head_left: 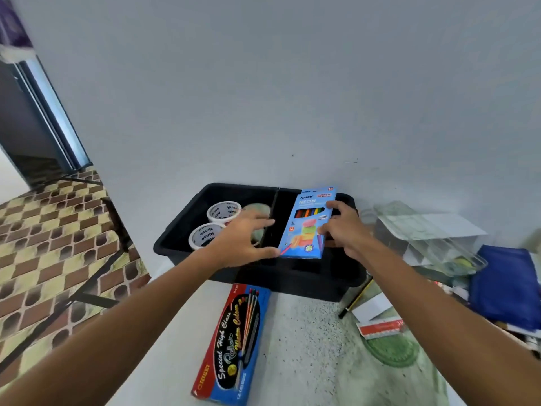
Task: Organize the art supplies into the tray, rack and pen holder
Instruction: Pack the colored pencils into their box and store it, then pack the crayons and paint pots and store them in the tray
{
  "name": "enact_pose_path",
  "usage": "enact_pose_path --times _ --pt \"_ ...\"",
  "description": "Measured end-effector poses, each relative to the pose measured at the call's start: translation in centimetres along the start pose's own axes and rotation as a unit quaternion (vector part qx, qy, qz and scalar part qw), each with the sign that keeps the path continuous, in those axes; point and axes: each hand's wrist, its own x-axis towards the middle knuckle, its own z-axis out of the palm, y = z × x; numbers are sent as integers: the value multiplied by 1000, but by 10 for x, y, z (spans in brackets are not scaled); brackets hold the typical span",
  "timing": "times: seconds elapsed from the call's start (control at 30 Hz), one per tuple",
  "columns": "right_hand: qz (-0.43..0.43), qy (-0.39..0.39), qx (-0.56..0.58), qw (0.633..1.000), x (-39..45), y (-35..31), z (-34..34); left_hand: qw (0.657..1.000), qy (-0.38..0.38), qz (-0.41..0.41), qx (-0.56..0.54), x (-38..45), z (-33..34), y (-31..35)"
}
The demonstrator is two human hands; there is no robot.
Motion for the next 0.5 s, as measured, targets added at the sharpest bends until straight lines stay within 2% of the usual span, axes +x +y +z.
enact_pose_path --times 0.07,0.13,0.33,0.5 --pt "29 -10 -34 999 10 9 10 998 -50 24 28 2 3 -15" --pt "54 -32 -75 995 15 18 18 996 -64 40 47 3 8 -24" --pt "107 -45 -127 985 25 38 43 993 -63 85 52 9 19 -45" --pt "94 -35 -272 957 33 36 48 993 -62 82 50 10 23 -49"
